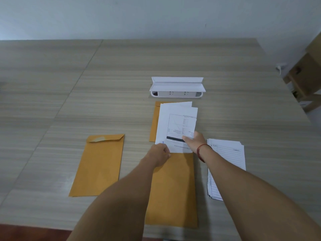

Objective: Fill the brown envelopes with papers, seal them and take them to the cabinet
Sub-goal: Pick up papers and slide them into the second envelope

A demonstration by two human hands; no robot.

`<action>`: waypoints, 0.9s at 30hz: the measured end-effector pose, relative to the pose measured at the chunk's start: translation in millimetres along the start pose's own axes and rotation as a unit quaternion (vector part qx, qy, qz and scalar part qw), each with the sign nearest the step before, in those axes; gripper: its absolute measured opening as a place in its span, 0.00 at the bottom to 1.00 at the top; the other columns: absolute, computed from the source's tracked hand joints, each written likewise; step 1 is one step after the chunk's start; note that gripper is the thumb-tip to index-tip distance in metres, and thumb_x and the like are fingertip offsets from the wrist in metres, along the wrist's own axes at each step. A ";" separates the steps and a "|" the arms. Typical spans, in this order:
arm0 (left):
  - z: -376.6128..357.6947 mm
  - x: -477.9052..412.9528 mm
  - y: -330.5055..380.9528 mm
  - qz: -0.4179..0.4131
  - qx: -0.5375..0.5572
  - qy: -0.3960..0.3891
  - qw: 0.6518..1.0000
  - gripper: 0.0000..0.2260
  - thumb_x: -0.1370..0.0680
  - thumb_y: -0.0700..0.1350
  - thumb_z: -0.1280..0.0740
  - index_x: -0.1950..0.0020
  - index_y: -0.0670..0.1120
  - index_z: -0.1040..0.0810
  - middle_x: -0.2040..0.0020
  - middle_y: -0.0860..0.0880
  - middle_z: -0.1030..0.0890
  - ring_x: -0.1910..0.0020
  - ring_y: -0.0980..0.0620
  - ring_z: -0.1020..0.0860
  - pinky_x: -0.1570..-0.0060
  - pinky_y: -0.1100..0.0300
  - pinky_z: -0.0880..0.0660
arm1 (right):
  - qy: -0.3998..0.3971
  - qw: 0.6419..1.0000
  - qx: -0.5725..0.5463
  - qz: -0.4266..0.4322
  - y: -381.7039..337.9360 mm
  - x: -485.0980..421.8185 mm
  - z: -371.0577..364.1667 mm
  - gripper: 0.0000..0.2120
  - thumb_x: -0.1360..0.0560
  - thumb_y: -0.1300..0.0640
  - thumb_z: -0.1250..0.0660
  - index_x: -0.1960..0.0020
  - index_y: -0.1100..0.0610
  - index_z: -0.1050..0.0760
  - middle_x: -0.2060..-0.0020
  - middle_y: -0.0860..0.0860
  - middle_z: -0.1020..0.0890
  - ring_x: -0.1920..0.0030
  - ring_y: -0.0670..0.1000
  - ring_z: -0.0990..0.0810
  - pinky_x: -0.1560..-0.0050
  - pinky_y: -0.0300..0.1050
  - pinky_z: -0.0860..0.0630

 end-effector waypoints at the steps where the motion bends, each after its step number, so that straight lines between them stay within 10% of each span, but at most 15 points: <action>1: 0.7 -0.2 2.3 -0.005 -0.001 0.002 1.000 0.03 0.23 0.46 0.33 0.54 0.47 0.24 0.46 0.49 0.22 0.48 0.51 0.26 0.45 0.56 0.27 | -0.003 1.000 0.006 -0.001 0.8 0.5 -0.8 0.18 0.20 0.57 0.38 0.31 0.60 0.30 0.34 0.53 0.24 0.34 0.55 0.26 0.35 0.46 0.31; 27: 4.2 1.9 9.7 0.013 0.066 0.010 0.998 0.17 0.20 0.48 0.38 0.69 0.47 0.30 0.64 0.48 0.25 0.63 0.49 0.27 0.59 0.56 0.29 | -0.051 0.993 0.102 -0.023 11.1 3.8 -19.1 0.17 0.22 0.57 0.39 0.35 0.57 0.27 0.40 0.52 0.21 0.41 0.56 0.22 0.39 0.49 0.26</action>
Point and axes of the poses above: each hand's wrist, its own x-axis away from the middle knuckle, its own z-axis out of the back of the hand, y = z × x, the point moved 10 cm from there along -x, towards the middle knuckle
